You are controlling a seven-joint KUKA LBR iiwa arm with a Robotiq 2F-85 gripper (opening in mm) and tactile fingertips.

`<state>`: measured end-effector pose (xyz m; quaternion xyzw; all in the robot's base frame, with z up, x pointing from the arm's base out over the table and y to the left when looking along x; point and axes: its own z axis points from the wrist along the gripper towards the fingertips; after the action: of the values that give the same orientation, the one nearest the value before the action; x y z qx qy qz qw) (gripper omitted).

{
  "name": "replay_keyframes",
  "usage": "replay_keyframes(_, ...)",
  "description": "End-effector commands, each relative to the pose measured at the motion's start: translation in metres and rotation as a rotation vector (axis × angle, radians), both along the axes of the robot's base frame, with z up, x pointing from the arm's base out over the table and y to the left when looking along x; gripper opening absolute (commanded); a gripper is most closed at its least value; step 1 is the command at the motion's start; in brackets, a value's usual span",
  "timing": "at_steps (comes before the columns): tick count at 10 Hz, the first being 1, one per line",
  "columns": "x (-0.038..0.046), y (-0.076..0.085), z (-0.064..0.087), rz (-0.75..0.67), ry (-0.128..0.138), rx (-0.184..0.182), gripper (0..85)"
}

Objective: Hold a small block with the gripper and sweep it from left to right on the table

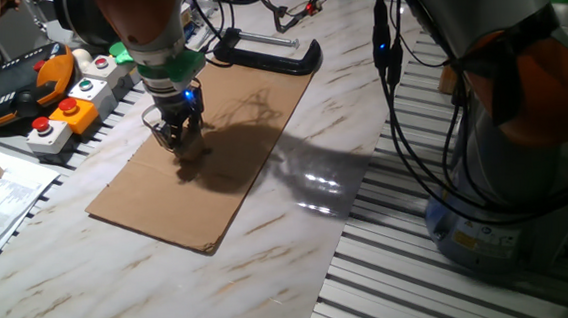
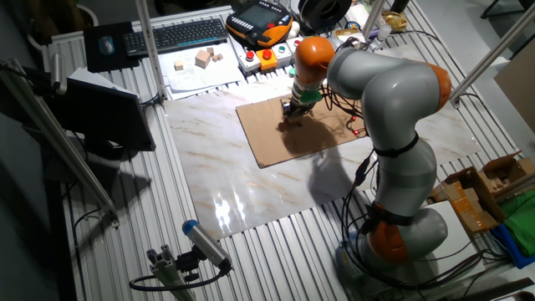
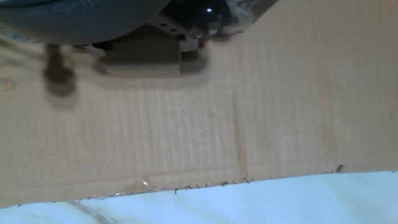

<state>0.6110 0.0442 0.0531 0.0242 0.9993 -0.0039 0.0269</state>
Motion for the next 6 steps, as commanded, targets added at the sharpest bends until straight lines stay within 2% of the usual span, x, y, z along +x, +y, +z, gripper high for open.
replay_keyframes(1, -0.0003, 0.0014, -0.0005, 0.0, 0.001, 0.0, 0.7)
replay_keyframes(6, 0.0007, 0.0089, -0.0007, 0.006, 0.001, -0.003, 0.7)
